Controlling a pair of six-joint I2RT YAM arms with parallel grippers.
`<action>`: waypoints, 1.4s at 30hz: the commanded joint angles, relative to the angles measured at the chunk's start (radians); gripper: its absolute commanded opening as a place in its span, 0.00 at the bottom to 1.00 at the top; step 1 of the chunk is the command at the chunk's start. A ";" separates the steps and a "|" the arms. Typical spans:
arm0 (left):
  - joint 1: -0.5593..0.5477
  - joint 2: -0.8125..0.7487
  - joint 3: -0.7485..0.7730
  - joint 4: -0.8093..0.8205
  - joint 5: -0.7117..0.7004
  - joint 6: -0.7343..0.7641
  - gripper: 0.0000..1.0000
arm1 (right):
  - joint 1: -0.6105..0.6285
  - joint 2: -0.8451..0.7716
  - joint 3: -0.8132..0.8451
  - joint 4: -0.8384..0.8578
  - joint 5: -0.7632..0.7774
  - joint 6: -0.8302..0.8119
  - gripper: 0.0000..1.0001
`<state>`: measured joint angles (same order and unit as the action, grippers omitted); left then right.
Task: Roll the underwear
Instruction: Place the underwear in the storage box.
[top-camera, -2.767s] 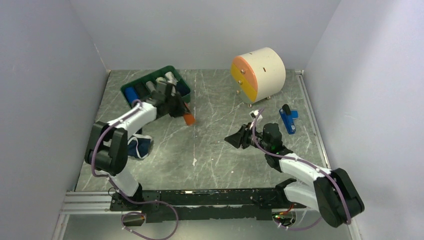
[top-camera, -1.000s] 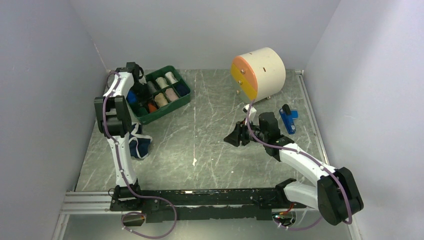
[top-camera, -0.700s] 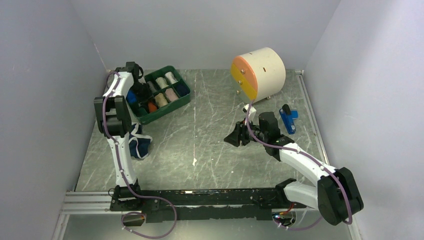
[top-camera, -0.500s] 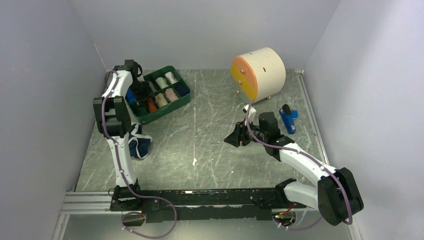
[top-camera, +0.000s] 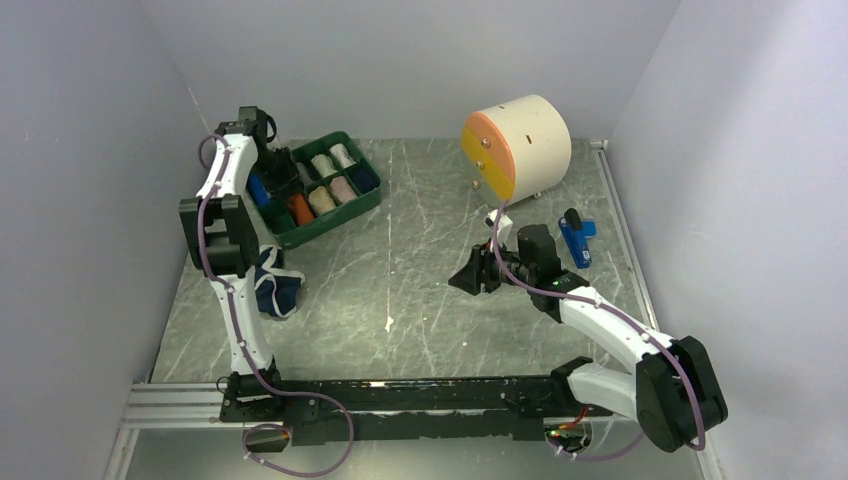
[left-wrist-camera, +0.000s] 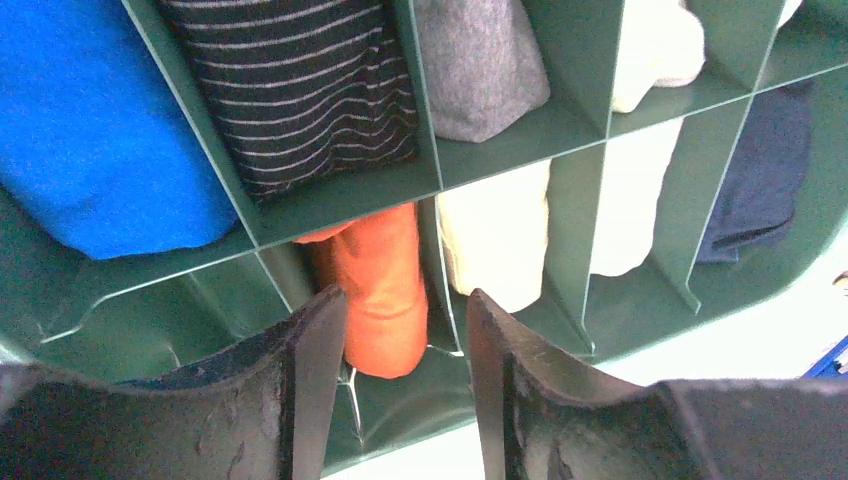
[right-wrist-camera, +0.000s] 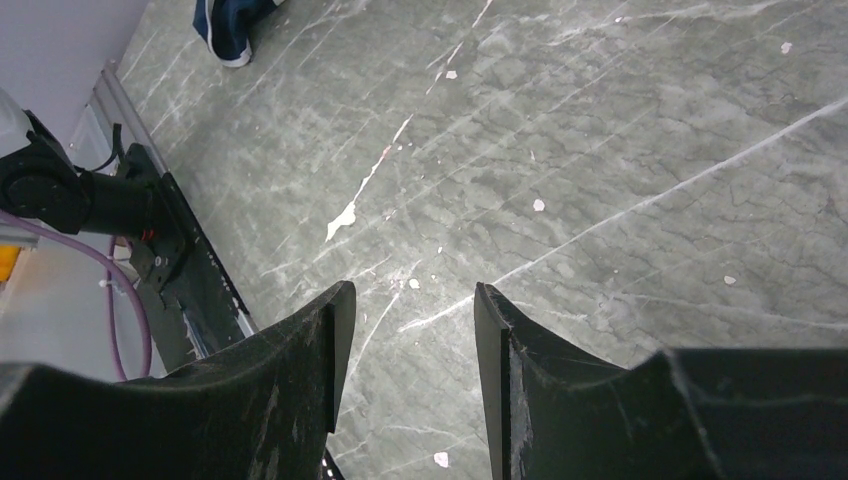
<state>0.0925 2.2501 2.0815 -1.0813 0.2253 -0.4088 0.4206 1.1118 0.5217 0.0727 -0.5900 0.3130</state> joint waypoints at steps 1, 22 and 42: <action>0.008 -0.047 0.051 0.040 -0.007 0.000 0.51 | 0.002 -0.012 0.040 0.007 -0.019 -0.019 0.51; 0.016 -0.056 -0.114 0.244 -0.034 -0.006 0.47 | 0.001 0.003 0.059 0.001 -0.023 -0.011 0.51; 0.027 -0.563 -0.402 0.414 -0.042 -0.060 0.80 | 0.000 -0.035 0.107 0.073 0.087 0.151 0.61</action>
<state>0.1081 1.9213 1.7702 -0.7689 0.2367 -0.4332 0.4206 1.0897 0.5941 0.0677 -0.5491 0.3626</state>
